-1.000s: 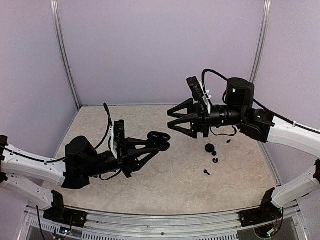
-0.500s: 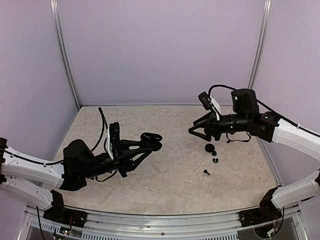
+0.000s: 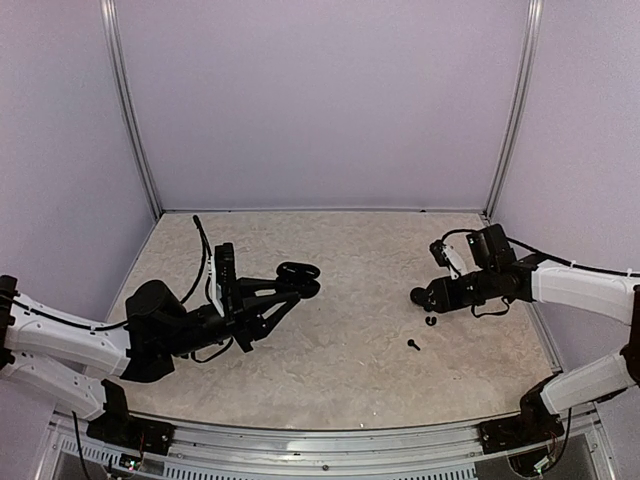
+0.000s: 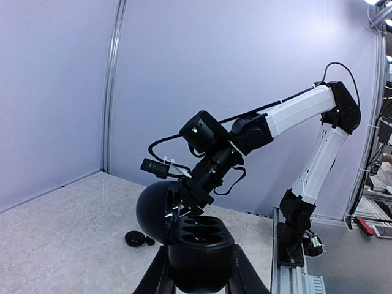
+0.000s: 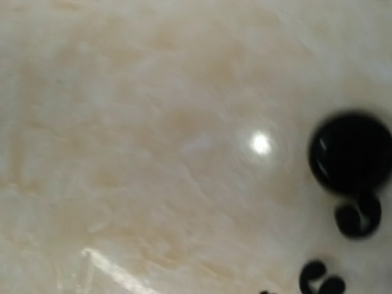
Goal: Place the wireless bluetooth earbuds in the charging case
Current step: Pick up the left earbud from the center of the board.
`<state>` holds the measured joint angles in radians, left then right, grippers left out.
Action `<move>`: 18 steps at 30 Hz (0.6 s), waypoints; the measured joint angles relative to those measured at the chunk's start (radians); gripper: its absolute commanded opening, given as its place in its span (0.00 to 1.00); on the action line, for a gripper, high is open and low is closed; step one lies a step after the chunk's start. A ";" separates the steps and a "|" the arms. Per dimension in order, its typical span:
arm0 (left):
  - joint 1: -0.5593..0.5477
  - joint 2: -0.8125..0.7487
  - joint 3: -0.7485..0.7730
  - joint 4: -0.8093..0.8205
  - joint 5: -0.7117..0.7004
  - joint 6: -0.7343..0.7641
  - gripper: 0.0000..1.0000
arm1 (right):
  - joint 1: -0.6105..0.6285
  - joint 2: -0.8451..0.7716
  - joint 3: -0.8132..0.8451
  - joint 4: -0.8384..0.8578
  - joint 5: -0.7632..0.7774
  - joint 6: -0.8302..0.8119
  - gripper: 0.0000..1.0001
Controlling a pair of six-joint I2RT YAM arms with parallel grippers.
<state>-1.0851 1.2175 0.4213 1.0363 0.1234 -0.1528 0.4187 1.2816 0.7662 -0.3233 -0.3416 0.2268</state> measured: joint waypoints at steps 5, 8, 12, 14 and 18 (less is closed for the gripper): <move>0.000 0.011 -0.017 0.033 0.004 0.005 0.09 | -0.010 0.000 -0.085 0.052 0.057 0.077 0.42; 0.002 0.014 -0.034 0.060 0.024 0.031 0.09 | -0.015 0.004 -0.112 0.085 0.085 0.108 0.41; 0.002 0.014 -0.064 0.086 0.080 0.109 0.08 | -0.022 0.026 -0.137 0.122 0.119 0.133 0.40; 0.002 0.014 -0.071 0.085 0.110 0.158 0.06 | -0.023 0.038 -0.151 0.133 0.132 0.138 0.39; -0.016 -0.007 -0.073 0.056 0.144 0.261 0.05 | -0.029 0.060 -0.177 0.142 0.151 0.146 0.37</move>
<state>-1.1015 1.2106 0.3481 1.0927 0.2676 0.1081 0.3893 1.3415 0.5892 -0.1810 -0.1905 0.3733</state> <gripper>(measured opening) 0.253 0.383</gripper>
